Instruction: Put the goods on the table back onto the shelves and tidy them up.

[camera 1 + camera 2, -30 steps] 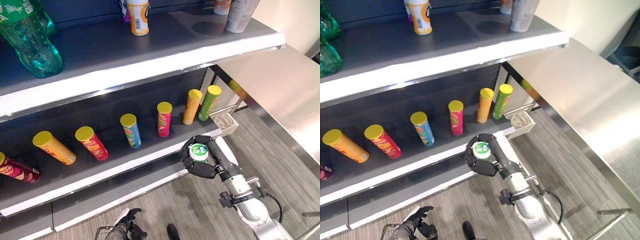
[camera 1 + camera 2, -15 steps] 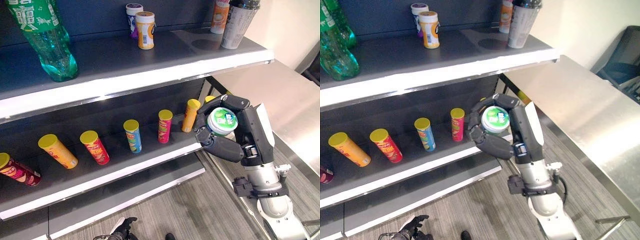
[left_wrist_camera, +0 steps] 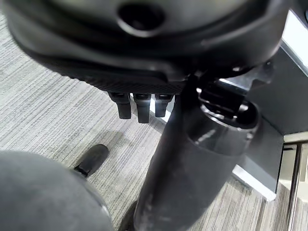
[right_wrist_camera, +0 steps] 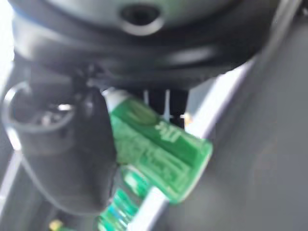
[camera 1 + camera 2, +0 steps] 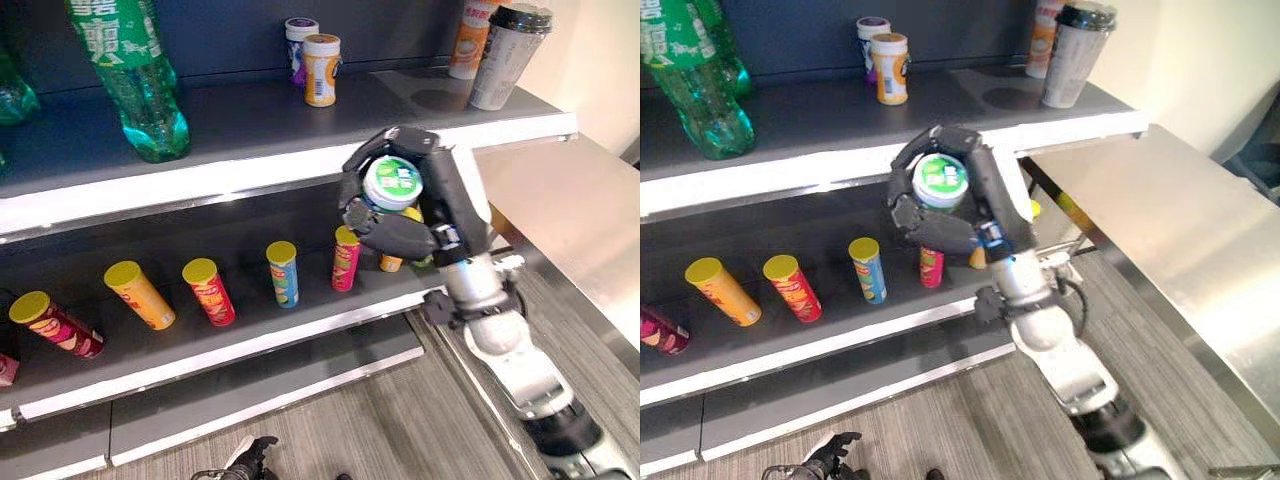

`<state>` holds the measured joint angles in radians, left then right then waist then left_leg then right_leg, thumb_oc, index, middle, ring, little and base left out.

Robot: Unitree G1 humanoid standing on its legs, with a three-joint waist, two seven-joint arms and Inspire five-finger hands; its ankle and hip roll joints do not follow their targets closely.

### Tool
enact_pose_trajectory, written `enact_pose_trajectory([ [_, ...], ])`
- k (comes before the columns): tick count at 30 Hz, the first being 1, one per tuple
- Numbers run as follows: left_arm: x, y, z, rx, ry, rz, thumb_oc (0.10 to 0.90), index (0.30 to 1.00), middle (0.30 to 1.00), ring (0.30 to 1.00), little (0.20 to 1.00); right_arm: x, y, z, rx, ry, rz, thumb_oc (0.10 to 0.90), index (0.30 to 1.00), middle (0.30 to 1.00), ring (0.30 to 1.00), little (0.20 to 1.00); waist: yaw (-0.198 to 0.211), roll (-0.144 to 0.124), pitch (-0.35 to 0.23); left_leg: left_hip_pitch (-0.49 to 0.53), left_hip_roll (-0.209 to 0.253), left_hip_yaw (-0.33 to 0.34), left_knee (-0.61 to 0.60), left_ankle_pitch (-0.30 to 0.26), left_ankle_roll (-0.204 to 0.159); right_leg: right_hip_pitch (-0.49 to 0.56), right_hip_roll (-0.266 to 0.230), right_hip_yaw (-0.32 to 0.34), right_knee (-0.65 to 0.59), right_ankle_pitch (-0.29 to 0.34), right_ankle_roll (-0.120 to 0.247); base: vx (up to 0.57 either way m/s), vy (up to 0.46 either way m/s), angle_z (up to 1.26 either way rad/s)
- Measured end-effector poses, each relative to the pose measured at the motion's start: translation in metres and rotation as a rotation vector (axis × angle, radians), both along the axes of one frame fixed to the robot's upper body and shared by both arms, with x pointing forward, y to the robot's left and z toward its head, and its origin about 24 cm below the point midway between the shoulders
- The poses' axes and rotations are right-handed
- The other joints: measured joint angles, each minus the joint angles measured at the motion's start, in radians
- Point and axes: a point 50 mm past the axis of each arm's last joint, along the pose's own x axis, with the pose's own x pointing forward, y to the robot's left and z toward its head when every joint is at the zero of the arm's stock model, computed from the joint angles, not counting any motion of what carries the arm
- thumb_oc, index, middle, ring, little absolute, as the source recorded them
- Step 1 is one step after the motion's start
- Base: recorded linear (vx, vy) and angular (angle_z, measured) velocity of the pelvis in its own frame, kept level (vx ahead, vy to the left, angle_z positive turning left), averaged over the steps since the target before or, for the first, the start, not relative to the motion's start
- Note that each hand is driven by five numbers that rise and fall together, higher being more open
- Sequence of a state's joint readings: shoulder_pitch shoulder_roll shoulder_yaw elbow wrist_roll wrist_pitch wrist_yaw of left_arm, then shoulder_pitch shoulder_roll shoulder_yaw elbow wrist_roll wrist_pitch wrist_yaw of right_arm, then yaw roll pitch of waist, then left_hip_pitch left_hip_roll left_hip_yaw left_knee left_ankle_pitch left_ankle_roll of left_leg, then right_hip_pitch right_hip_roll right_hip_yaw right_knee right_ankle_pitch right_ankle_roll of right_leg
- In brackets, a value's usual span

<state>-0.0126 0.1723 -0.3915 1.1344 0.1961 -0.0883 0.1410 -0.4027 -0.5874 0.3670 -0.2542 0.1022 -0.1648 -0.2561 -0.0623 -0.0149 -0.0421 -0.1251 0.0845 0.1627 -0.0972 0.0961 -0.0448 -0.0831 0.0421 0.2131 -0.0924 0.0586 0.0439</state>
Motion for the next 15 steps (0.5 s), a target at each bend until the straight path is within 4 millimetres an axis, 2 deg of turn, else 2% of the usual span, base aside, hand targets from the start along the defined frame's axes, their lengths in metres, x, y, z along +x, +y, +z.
enact_pose_trajectory([
  [1, -0.001, 0.001, 0.000, 0.002, 0.006, 0.005, 0.800, 0.900, 0.900, 0.900, 0.900, 0.002, -0.001, -0.003, -0.006, 0.020, -0.010, 0.400, 0.300, 0.300, 0.300, 0.300, 0.000, 0.000, 0.000, -0.004, -0.002, -0.008, 0.000, 0.000, 0.000, 0.001, -0.002, -0.011, 0.000, -0.003, -0.002, 0.03, -0.008, 0.19],
  [2, -0.003, 0.002, -0.001, 0.000, 0.012, 0.021, 0.800, 0.900, 0.900, 0.900, 0.900, 0.007, 0.003, 0.004, -0.031, 0.010, -0.010, 0.400, 0.300, 0.300, 0.300, 0.300, 0.009, -0.001, 0.000, -0.002, -0.006, -0.009, 0.000, 0.000, 0.001, 0.002, -0.006, -0.012, 0.000, -0.005, -0.006, 0.03, -0.014, 0.11],
  [3, -0.003, 0.002, -0.001, 0.001, 0.013, 0.021, 0.800, 0.900, 0.900, 0.900, 0.900, 0.009, 0.004, 0.015, -0.036, -0.028, -0.012, 0.400, 0.300, 0.300, 0.300, 0.300, 0.011, -0.001, 0.000, 0.000, -0.008, -0.009, 0.000, -0.001, 0.002, 0.005, -0.007, -0.013, 0.000, -0.005, -0.006, 0.00, 0.000, 0.00],
  [5, 0.000, 0.002, 0.000, 0.000, 0.008, 0.018, 0.800, 0.900, 0.900, 0.900, 0.900, 0.019, 0.008, 0.049, -0.014, -0.142, -0.028, 0.400, 0.300, 0.300, 0.300, 0.300, 0.011, -0.008, -0.002, 0.001, -0.011, -0.010, 0.004, 0.003, 0.006, 0.006, -0.010, -0.015, 0.000, -0.005, -0.005, 0.02, -0.009, 0.04],
  [7, 0.001, 0.004, 0.000, 0.006, 0.005, 0.021, 0.800, 0.900, 0.900, 0.900, 0.900, 0.024, 0.011, 0.068, -0.001, -0.198, -0.036, 0.400, 0.300, 0.300, 0.300, 0.300, 0.017, -0.018, -0.005, 0.001, -0.012, -0.010, 0.005, 0.003, 0.007, 0.007, -0.011, -0.016, 0.000, -0.006, -0.005, 0.01, 0.000, 0.02],
  [13, 0.000, 0.012, -0.001, 0.025, 0.024, 0.040, 0.800, 0.900, 0.900, 0.900, 0.900, 0.025, 0.012, 0.101, -0.026, -0.299, -0.043, 0.400, 0.300, 0.300, 0.300, 0.300, 0.012, -0.026, -0.003, 0.003, -0.012, -0.010, 0.002, 0.003, 0.006, 0.007, -0.011, -0.015, 0.000, -0.006, -0.004, 0.01, -0.003, -0.01],
  [15, -0.001, 0.013, -0.001, 0.027, 0.026, 0.041, 0.800, 0.900, 0.900, 0.900, 0.900, 0.027, 0.015, 0.105, -0.029, -0.311, -0.045, 0.400, 0.300, 0.300, 0.300, 0.300, 0.004, -0.028, -0.002, 0.004, -0.011, -0.010, 0.000, 0.003, 0.006, 0.008, -0.011, -0.014, 0.000, -0.006, -0.004, 0.01, -0.002, -0.02],
])
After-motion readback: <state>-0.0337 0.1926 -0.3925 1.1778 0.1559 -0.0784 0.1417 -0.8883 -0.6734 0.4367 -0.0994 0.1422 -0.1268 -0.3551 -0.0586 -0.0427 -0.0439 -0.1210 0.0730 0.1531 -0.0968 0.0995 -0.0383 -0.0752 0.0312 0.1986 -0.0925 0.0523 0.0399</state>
